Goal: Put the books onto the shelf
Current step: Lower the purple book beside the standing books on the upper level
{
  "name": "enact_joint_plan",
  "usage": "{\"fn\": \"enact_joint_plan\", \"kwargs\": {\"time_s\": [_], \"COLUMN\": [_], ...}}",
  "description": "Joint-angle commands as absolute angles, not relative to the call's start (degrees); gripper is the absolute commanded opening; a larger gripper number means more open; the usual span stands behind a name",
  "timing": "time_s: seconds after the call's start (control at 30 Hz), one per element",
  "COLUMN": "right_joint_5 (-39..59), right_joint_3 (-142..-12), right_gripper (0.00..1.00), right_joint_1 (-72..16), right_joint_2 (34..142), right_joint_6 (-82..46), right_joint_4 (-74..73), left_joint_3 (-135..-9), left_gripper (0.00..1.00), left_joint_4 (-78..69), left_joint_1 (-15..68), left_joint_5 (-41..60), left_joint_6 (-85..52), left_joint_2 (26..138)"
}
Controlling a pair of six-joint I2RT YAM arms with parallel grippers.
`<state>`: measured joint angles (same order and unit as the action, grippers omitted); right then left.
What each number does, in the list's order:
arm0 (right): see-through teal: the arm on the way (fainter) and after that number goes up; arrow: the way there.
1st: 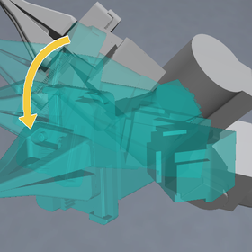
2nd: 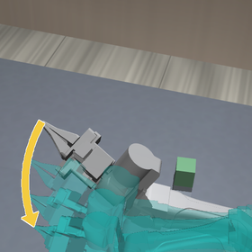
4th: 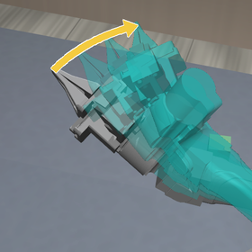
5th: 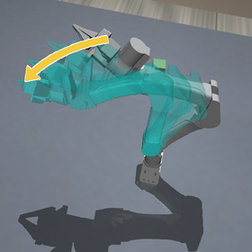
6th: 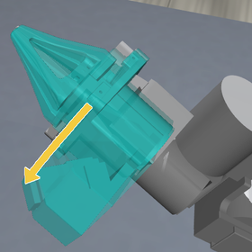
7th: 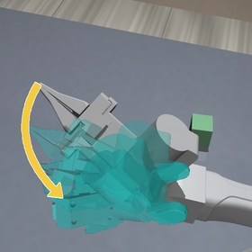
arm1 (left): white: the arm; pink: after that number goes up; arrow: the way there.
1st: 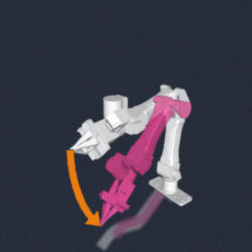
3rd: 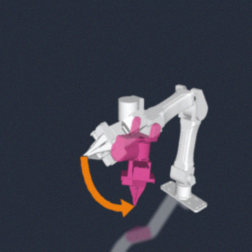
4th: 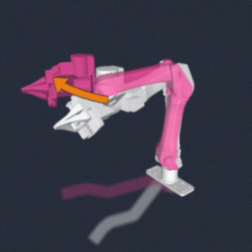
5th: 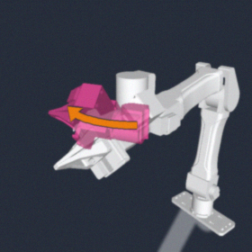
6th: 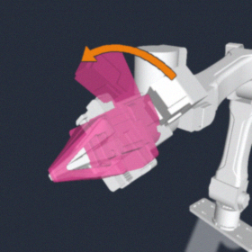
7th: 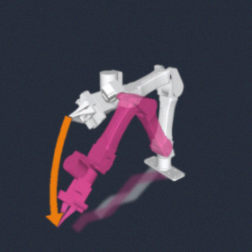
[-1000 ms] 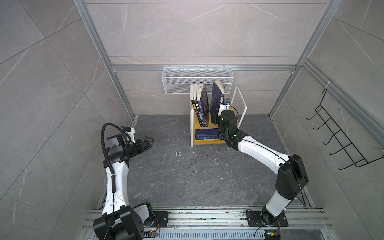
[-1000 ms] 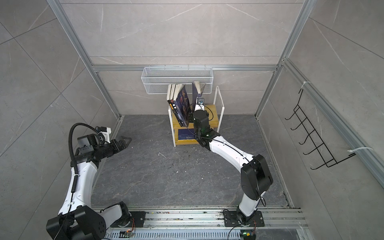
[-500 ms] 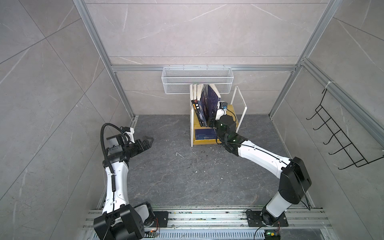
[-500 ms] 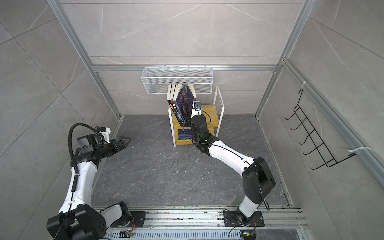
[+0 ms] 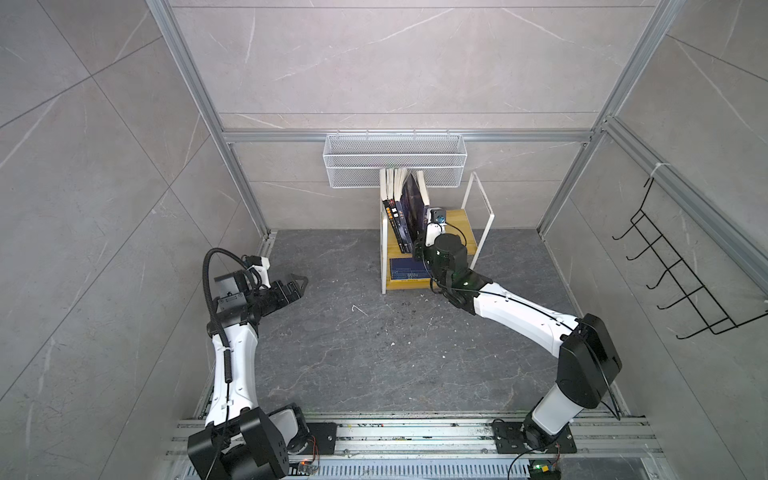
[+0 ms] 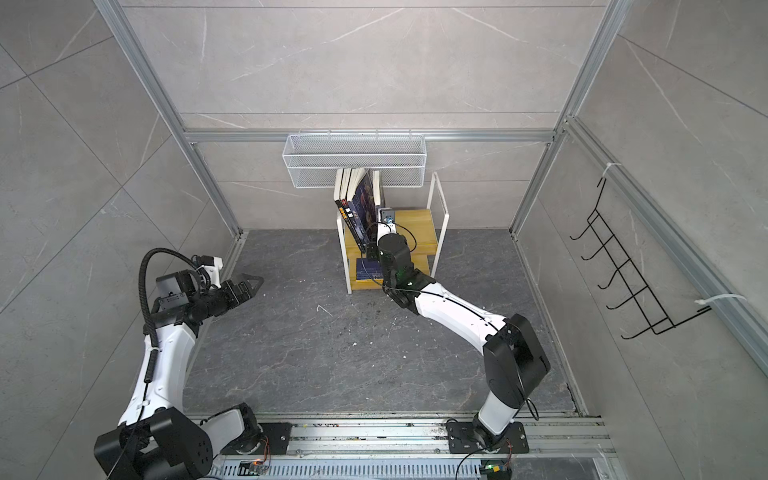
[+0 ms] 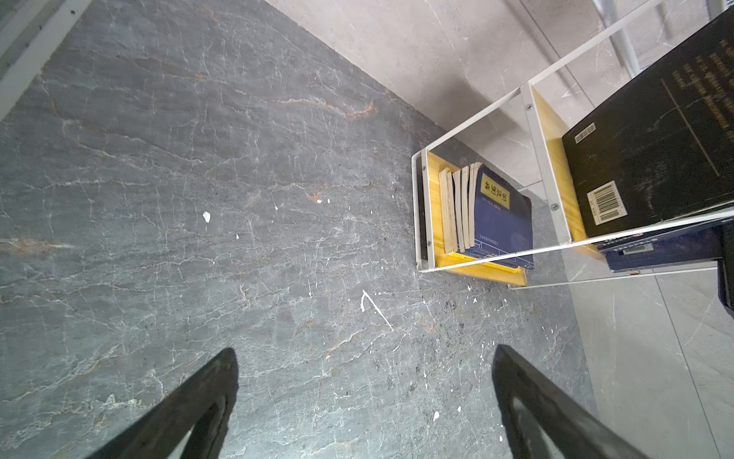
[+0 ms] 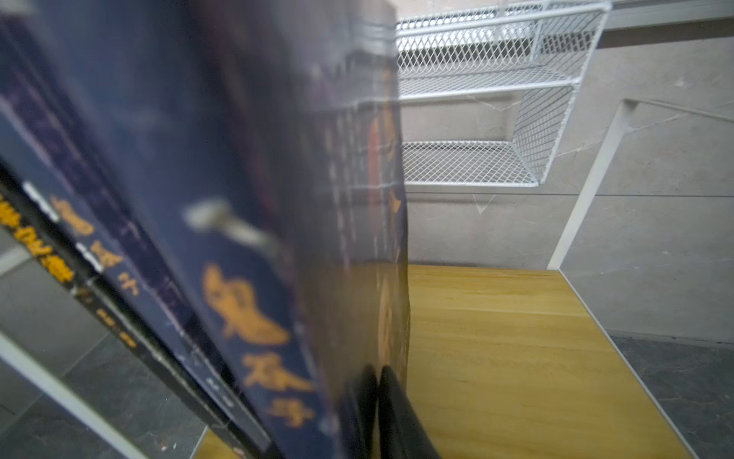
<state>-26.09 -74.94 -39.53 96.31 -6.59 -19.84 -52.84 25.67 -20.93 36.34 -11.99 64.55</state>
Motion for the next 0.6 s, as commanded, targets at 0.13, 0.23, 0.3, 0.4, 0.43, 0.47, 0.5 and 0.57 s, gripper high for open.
{"fn": "enact_joint_plan", "kwargs": {"time_s": [0.13,0.23,0.3,0.4,0.43,0.47,0.5,0.57], "right_joint_5": [-24.68,-24.13,-24.02,-23.82,-23.77,-23.65,-23.48,-22.85], "right_joint_3": [-73.48,-72.76,-71.8,-71.79,-72.11,-72.45,-72.85,-73.43], "right_gripper": [0.39,0.45,0.44,0.33,0.31,0.28,0.26,0.21], "right_joint_1": [-39.9,-39.99,-39.99,-39.99,-39.99,-39.95,-40.01,-39.99], "right_joint_2": [96.51,95.58,94.89,94.54,94.55,94.57,94.75,95.07], "right_joint_6": [-3.84,-2.45,-1.13,1.6,2.38,2.9,3.22,3.92], "right_joint_4": [-16.96,-16.0,-16.43,-16.51,-16.48,-16.29,-16.13,-16.17], "left_joint_3": [-52.55,-52.6,-52.41,-52.65,-52.63,-52.65,-52.51,-52.34], "left_gripper": [1.0,1.0,1.0,1.0,1.0,1.0,1.0,1.0], "left_joint_4": [24.51,24.63,24.15,24.49,24.52,24.52,24.29,23.91], "left_joint_1": [-21.44,-21.49,-21.45,-21.53,-21.6,-21.58,-21.58,-21.59], "left_joint_5": [37.86,37.71,37.85,37.9,37.72,37.71,37.73,37.9], "left_joint_6": [-10.83,-10.66,-10.97,-10.99,-10.84,-10.85,-10.88,-11.21], "left_joint_2": [63.63,63.68,63.65,63.63,63.7,63.67,63.64,63.55]}}
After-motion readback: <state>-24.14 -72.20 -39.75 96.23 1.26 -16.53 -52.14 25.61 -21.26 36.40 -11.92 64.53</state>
